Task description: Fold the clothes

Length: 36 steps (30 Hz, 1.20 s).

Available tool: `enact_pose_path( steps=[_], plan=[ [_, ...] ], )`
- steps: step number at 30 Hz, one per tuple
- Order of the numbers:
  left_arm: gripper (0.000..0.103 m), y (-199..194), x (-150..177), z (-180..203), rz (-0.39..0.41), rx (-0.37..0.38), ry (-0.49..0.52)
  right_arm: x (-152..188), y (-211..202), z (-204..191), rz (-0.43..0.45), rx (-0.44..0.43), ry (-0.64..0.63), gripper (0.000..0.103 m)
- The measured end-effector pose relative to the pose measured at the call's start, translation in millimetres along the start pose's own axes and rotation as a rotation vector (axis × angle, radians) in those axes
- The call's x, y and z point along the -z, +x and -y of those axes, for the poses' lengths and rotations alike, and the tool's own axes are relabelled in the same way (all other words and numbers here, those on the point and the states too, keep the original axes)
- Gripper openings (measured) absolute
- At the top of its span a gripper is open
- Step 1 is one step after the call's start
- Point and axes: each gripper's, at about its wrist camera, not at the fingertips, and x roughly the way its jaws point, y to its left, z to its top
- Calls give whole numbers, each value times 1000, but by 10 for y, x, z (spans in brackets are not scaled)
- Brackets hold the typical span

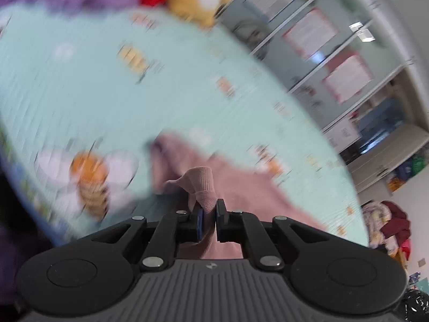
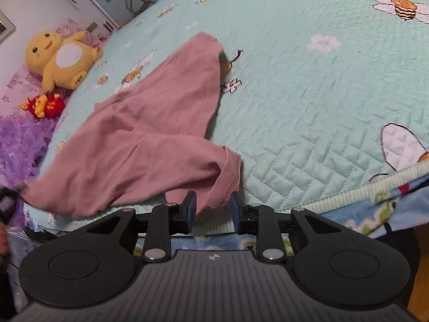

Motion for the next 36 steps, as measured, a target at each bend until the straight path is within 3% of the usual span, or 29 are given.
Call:
enact_pose_path(
  steps=[2,3,5,9,13,17,18,19,20,21,27,29,31,33,36],
  plan=[
    [9,81,48,-124,-27,-17,-33,-121,-197,92,68,-22,40,39],
    [16,110,46,-170,-34,-21,-48,-178,-281,142,101,-28,64,48],
    [31,161,80,-206,-48,-21,-65,-264,-349,255,152,-15,131,51],
    [50,242,184,-137,-88,-28,-50,-214,-35,313,63,3,207,51],
    [53,326,272,-47,-115,-24,-34,109,338,166,-53,-17,243,51],
    [49,375,268,48,-108,2,-3,304,499,61,-62,0,279,47],
    [36,377,261,74,-98,9,7,302,490,33,-54,5,255,27],
    [26,354,229,103,-82,16,20,280,452,15,-44,13,214,0],
    [12,318,184,135,-63,23,35,245,394,-9,-26,36,171,0],
    [8,265,121,158,-37,34,44,188,303,-8,4,67,131,0],
    [5,-151,-373,123,136,111,-20,-130,-280,7,233,188,-54,0],
    [5,-262,-481,99,178,125,-42,-122,-330,-85,268,223,-133,0],
    [5,-356,-528,54,206,120,-57,-56,-236,-158,223,202,-198,0],
    [5,-427,-547,-15,220,113,-81,66,-26,-193,84,156,-288,0],
    [5,-471,-527,-147,201,83,-114,329,191,-162,-46,258,-444,0]
  ],
)
